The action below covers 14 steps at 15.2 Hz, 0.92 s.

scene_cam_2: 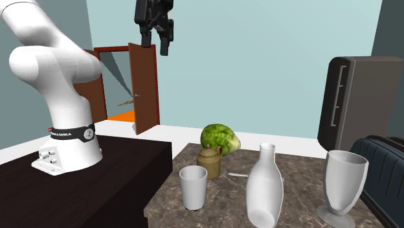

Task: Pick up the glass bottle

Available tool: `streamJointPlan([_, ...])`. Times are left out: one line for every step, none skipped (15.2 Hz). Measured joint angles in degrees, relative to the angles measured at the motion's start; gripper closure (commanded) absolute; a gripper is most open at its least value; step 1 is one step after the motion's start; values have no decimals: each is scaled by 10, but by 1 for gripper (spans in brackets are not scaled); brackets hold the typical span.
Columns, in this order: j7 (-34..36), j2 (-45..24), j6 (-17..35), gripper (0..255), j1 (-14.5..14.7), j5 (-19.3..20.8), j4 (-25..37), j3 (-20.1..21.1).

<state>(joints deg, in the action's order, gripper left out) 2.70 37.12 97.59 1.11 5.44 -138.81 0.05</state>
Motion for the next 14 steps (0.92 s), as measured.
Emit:
streamJointPlan([-1,-14,17,0,0,0,-2,-3])
streamJointPlan([1,-31,37,0,1,-2,-4,-2])
streamJointPlan([0,-49,58,0,1,-3,-7,-4])
streamJointPlan([2,-70,77,0,2,-5,-3,-4])
streamJointPlan([3,-91,90,0,3,-7,6,-4])
streamJointPlan([4,-109,102,0,5,-10,12,-3])
streamJointPlan([6,-132,120,0,6,-12,17,-2])
streamJointPlan([5,-152,137,0,6,-13,21,-4])
streamJointPlan([8,-173,157,0,8,-16,23,-2])
streamJointPlan([7,-198,170,0,9,-17,36,-3])
streamJointPlan([6,-217,185,0,9,-19,41,-4])
streamJointPlan([5,-239,198,0,9,-21,50,-4])
streamJointPlan([4,-262,213,0,10,-23,59,-5])
streamJointPlan([4,-277,224,0,11,-25,64,-4])
